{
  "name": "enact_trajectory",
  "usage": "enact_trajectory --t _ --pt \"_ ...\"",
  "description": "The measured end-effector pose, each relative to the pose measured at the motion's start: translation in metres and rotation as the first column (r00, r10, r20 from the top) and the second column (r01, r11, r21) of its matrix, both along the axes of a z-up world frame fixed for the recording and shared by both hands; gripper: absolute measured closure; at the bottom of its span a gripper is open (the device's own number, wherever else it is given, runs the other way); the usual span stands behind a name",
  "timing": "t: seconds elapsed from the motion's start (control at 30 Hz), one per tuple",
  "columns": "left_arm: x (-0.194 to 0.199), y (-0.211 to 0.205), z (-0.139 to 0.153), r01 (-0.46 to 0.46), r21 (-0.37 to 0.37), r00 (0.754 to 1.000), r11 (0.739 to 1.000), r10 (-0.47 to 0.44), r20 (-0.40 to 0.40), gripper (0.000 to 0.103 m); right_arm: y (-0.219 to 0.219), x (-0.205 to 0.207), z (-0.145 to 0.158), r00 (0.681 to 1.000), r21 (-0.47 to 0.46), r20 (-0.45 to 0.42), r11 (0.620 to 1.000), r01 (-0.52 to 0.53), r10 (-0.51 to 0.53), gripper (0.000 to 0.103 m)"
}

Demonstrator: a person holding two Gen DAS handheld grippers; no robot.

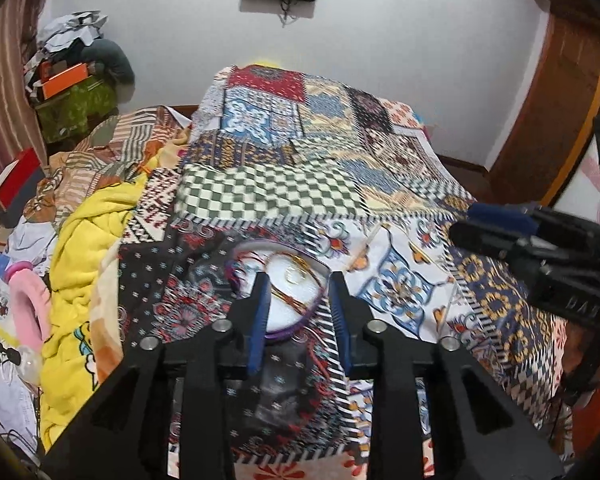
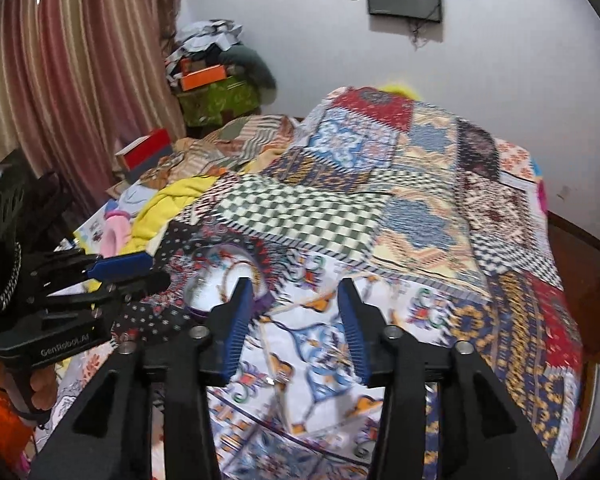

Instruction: Organize jewelry

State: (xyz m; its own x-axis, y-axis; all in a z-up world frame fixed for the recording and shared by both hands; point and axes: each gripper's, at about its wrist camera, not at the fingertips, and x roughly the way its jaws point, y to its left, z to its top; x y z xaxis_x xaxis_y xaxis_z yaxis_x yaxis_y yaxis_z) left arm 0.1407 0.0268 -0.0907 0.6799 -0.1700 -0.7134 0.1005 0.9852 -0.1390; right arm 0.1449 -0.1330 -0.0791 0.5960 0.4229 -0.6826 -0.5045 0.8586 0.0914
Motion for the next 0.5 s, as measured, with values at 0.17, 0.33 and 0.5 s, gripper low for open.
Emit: enact_trajectory --t 0.17,0.33,0.5 --pt "-0.001 -0.03 -0.015 0.069 0.022 0.997 0.997 -0.068 -0.048 0.073 -0.025 -0.004 -0.005 0.999 -0.012 -0.012 0.999 0.047 -0.047 0.061" --pt "0.002 -0.057 -0.036 0.133 0.029 0.986 0.991 -0.129 -0.11 0.073 -0.05 -0.007 -0.014 0.996 -0.012 -0.032 0.996 0.088 -0.088 0.061" --pt "0.011 -0.077 -0.061 0.167 0.029 0.972 0.986 -0.16 -0.174 0.073 -0.072 -0.009 -0.032 0.989 -0.021 -0.075 0.992 0.125 -0.127 0.061"
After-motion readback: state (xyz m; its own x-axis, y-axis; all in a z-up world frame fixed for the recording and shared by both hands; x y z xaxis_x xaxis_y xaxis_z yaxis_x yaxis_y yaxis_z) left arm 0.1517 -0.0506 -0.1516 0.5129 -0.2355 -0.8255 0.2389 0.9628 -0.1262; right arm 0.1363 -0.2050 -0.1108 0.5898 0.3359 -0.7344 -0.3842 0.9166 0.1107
